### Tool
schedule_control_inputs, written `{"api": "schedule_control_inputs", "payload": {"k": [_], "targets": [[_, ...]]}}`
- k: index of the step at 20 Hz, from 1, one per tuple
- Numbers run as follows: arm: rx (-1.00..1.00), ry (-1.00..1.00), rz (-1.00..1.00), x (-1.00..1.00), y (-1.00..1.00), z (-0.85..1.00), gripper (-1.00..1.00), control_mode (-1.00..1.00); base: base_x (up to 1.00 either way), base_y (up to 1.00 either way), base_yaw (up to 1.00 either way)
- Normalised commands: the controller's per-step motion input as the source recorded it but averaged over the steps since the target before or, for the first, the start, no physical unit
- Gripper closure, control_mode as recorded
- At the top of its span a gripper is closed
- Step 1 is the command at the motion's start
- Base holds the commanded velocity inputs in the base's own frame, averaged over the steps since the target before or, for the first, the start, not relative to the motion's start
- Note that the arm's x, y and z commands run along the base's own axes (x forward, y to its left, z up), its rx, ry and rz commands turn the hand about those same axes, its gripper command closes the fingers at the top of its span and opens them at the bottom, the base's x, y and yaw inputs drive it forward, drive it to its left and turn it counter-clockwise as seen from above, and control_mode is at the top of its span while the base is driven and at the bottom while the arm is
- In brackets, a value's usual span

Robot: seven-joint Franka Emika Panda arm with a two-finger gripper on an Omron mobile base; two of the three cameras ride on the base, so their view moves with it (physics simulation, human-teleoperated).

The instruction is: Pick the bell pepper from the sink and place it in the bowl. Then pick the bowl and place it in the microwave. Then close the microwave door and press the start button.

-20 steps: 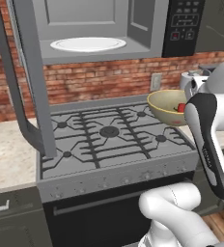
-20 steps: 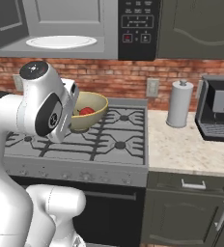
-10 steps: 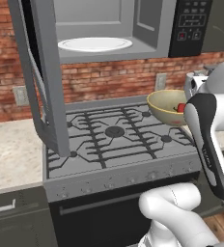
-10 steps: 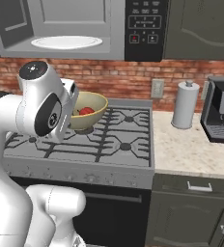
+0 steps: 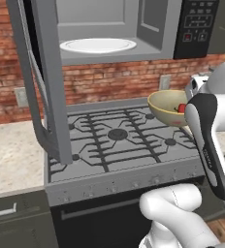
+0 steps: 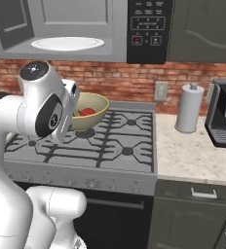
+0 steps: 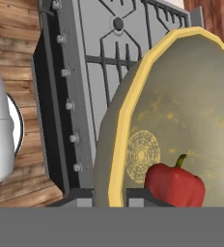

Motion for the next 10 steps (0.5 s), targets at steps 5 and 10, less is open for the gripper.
{"api": "schedule_control_inputs", "payload": {"k": [5, 10], "targets": [[0.00, 0.00, 0.00, 0.00, 0.00, 0.00, 1.00, 1.00, 0.21, 0.01, 0.05], [0.00, 0.00, 0.00, 0.00, 0.00, 0.00, 1.00, 1.00, 0.23, 0.00, 0.05]]}}
